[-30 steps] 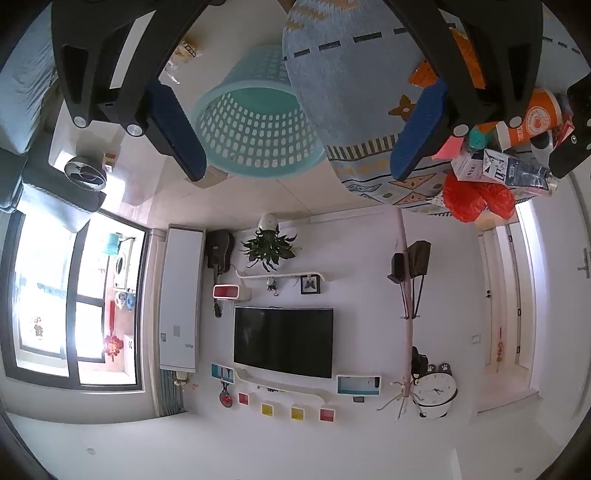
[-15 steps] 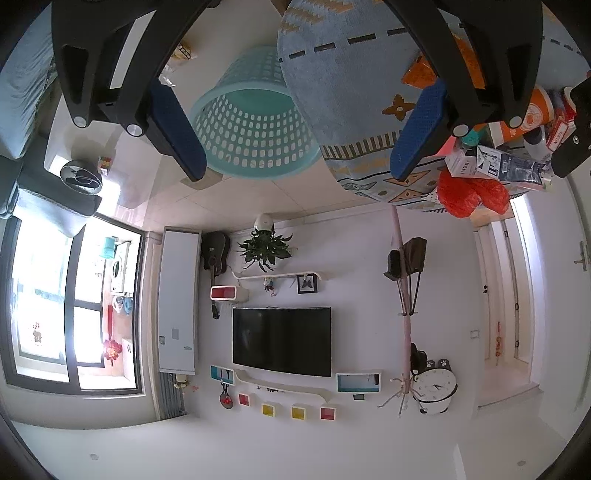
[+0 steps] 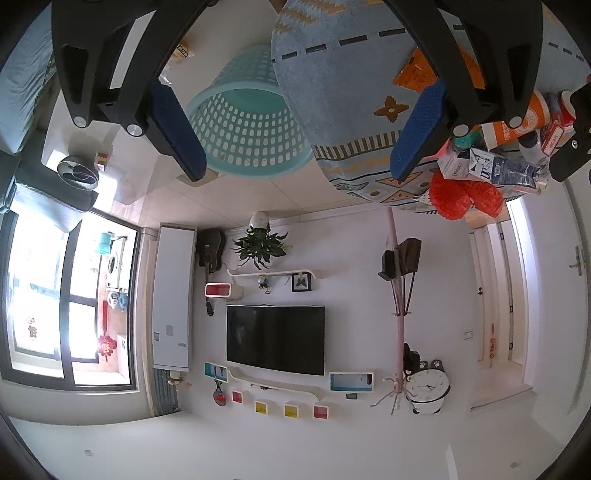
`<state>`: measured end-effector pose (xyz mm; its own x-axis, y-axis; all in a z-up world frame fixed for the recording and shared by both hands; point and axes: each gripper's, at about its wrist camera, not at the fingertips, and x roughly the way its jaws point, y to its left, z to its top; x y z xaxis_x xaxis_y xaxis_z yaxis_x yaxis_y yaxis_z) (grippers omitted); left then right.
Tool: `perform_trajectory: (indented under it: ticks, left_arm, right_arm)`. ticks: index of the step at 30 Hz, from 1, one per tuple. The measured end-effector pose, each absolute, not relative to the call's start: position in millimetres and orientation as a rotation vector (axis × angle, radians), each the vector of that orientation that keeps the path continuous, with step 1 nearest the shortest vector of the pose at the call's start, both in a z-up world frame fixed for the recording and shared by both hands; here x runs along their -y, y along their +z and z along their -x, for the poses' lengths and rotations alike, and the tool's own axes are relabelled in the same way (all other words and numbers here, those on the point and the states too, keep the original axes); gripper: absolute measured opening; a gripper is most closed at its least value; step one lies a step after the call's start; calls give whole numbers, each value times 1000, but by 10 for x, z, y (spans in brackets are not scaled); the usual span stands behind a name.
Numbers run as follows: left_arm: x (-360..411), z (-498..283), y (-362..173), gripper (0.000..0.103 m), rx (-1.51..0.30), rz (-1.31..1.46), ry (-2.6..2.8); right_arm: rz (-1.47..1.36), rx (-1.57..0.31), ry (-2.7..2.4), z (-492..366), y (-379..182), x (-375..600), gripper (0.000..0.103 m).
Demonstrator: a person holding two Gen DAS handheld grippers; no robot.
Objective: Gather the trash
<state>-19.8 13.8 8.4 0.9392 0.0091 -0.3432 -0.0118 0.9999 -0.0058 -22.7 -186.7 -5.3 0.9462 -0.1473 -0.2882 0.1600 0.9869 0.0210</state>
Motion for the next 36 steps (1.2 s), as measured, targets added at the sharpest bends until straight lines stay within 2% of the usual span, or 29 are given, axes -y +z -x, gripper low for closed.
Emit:
perform_trajectory:
  ticks: [36]
  left_arm:
    - [-426,379,202,96,-321,58,55]
  right_arm:
    - [-27,-268,-129,294,18,1708,95]
